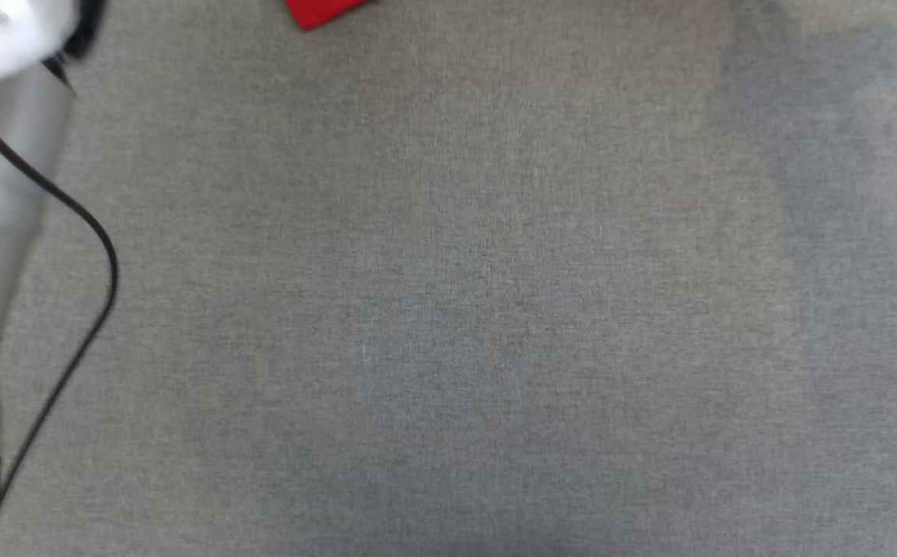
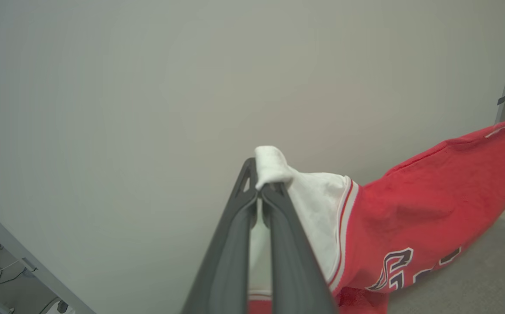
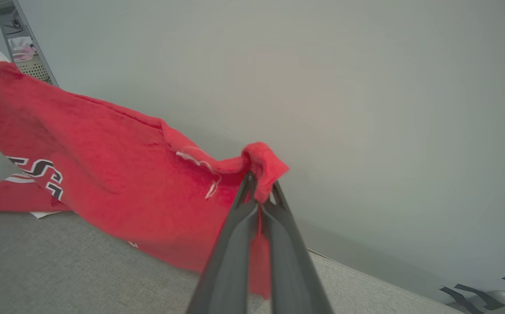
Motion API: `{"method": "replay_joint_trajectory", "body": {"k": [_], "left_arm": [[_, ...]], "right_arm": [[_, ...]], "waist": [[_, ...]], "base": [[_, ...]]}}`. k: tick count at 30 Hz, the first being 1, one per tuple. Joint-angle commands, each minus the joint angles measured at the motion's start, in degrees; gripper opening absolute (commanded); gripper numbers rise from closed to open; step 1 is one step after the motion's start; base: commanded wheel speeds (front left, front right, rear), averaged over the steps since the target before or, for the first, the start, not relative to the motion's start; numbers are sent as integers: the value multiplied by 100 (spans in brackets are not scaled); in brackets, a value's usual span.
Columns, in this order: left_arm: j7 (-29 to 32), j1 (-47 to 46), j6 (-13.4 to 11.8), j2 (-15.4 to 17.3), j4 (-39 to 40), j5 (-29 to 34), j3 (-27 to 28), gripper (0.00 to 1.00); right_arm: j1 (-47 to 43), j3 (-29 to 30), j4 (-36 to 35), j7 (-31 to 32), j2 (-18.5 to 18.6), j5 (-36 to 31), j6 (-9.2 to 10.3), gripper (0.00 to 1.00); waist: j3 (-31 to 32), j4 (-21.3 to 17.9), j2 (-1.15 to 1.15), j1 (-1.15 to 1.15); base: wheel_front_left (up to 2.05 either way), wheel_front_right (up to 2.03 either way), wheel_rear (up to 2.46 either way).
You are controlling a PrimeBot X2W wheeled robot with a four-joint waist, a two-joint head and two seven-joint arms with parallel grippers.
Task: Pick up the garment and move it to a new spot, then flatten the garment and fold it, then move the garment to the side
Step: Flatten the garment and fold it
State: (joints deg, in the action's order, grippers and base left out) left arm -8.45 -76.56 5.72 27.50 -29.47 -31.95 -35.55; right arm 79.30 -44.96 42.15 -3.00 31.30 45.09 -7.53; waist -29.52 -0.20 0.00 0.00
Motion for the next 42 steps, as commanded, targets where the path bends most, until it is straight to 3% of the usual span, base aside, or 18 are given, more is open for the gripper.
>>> {"method": "replay_joint_trajectory", "body": {"k": [1, 9, 20, 30, 42], "left_arm": [[-50, 323, -51, -42, 15, -99, -47, 0], [-321, 2177, -211, -102, 135, -506, -210, 0], [-405, 4935, -629, 271, 1067, -1055, -421, 0], [-319, 7031, -1135, 483, 1854, -1746, -520, 0], [-48, 8421, -1407, 581, 2505, -2251, -807, 0]], "right_arm": [[-275, -99, -97, -63, 59, 129, 4, 0], [-1813, -679, -669, -236, 419, 759, 4, 0], [-3922, -914, -1527, -350, 1052, 1248, 4, 0], [-5987, -430, -1988, -444, 1364, 1601, 4, 0], [-7873, 527, -2492, -81, 1559, 1645, 4, 0]], "waist": [[480, 66, 0, 0], [1356, 163, 0, 0], [2280, 227, 0, 0], [2859, 304, 0, 0], [3021, 341, 0, 0]], "base": [[0, 0, 0], [0, 0, 0], [0, 0, 0], [0, 0, 0], [0, 0, 0]]}}
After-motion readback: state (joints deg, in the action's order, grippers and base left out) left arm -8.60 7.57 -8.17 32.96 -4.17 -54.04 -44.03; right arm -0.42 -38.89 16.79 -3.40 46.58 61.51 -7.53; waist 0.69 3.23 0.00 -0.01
